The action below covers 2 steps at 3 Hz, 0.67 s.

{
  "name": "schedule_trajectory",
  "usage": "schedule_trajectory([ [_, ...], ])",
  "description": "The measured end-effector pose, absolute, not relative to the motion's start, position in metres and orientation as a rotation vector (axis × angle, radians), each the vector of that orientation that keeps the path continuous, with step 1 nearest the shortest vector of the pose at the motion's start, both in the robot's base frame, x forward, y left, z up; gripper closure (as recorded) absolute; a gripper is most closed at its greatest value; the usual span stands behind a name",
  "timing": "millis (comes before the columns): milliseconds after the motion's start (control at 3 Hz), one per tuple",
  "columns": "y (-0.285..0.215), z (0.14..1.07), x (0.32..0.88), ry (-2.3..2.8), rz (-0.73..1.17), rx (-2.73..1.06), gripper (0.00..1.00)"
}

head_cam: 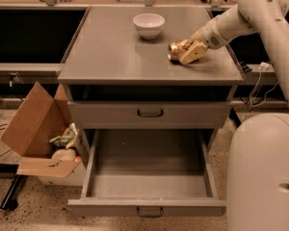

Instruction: Place orange can into middle drawer

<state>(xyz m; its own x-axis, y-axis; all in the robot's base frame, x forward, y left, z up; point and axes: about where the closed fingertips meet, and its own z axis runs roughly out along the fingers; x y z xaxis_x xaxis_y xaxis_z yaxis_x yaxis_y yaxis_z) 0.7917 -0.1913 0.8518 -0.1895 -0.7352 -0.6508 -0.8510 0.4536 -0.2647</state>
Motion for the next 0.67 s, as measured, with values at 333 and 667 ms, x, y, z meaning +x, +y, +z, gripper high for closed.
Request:
schedule_trajectory([
  [333,-0.187,0.850,0.789,1.990,0.171,-1.369,0.57],
  [667,-0.179,0.865,0.775,1.962,0.164,-1.415,0.81],
])
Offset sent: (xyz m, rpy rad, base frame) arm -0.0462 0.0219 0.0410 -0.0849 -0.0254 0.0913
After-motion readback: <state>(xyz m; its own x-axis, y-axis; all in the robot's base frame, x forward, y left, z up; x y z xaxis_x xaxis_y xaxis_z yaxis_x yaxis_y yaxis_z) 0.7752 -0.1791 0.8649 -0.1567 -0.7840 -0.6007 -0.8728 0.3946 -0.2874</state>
